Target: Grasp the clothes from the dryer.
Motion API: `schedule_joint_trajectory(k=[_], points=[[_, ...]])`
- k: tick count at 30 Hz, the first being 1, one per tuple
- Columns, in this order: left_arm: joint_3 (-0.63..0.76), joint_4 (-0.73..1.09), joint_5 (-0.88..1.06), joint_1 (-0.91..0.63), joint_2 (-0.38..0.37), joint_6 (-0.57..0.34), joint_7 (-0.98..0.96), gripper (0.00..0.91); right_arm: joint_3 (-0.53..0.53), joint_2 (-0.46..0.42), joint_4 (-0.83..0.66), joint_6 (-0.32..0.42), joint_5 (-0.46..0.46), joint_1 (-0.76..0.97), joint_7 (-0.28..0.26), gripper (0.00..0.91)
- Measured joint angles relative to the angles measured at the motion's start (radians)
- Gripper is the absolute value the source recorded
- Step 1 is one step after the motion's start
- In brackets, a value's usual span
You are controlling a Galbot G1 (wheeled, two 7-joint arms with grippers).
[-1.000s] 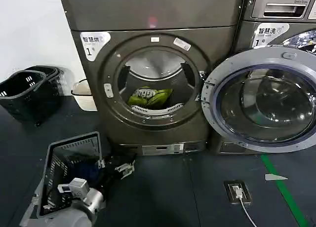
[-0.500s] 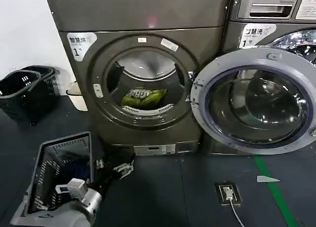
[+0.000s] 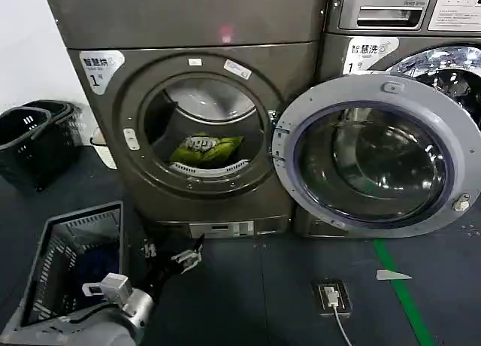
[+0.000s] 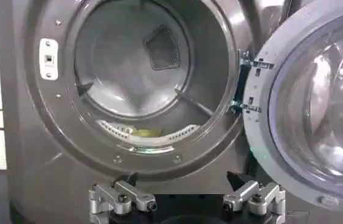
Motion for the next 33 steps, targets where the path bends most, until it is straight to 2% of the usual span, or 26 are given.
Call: schedule_joint_trajectory(k=[14, 33], points=[[-0.001, -0.013, 0.063, -0.005, -0.003, -0.040, -0.015, 0.907, 0.005, 0.002, 0.003, 0.072, 0.017, 0.004, -0.013, 0.907], [-0.008, -0.003, 0.104, -0.028, 0.003, -0.078, -0.038, 0.907, 0.011, 0.001, 0.030, 0.099, 0.021, -0.002, -0.037, 0.907]])
